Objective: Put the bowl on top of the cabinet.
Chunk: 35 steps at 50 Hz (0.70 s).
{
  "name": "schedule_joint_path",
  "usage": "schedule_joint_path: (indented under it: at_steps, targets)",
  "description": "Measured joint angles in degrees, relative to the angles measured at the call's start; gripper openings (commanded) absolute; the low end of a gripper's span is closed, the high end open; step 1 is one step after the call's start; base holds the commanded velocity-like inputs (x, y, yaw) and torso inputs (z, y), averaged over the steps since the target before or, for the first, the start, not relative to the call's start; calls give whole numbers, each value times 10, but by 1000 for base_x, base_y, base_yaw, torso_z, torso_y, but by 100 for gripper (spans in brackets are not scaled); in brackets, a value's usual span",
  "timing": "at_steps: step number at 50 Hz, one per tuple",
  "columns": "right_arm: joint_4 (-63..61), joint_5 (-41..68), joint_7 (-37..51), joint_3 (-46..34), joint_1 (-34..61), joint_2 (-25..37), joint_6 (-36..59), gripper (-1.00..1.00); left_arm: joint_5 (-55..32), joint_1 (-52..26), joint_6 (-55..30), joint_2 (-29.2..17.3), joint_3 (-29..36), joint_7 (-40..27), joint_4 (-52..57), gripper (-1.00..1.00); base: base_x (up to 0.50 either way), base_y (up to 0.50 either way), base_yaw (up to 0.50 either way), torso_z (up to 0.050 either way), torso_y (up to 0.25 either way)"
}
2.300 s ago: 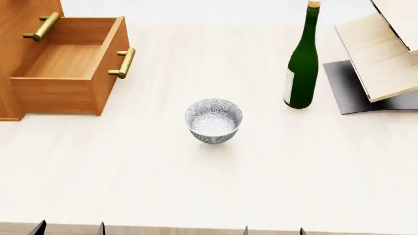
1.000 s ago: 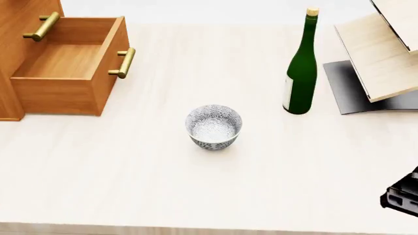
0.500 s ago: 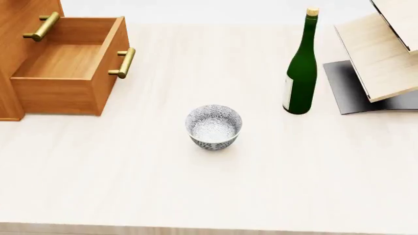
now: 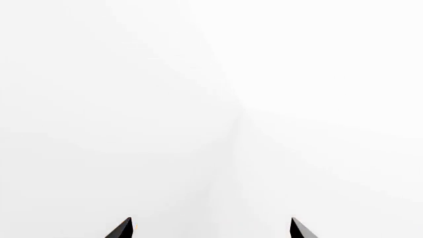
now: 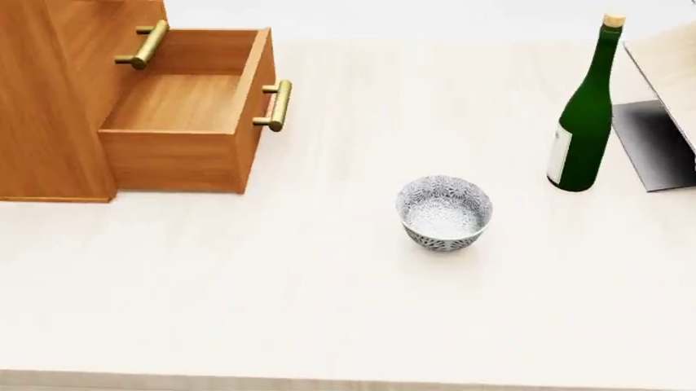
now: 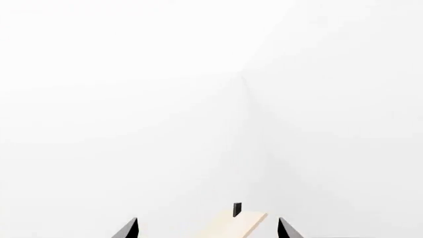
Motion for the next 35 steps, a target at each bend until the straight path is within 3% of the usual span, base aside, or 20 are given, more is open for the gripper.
schedule_joint_path:
  at_steps: [35]
  targets:
    - [-1, -5, -13, -17, -8, -7, -5, 100, -2, 4, 8, 1, -2, 1, -3, 100, 0, 500, 0, 0, 0]
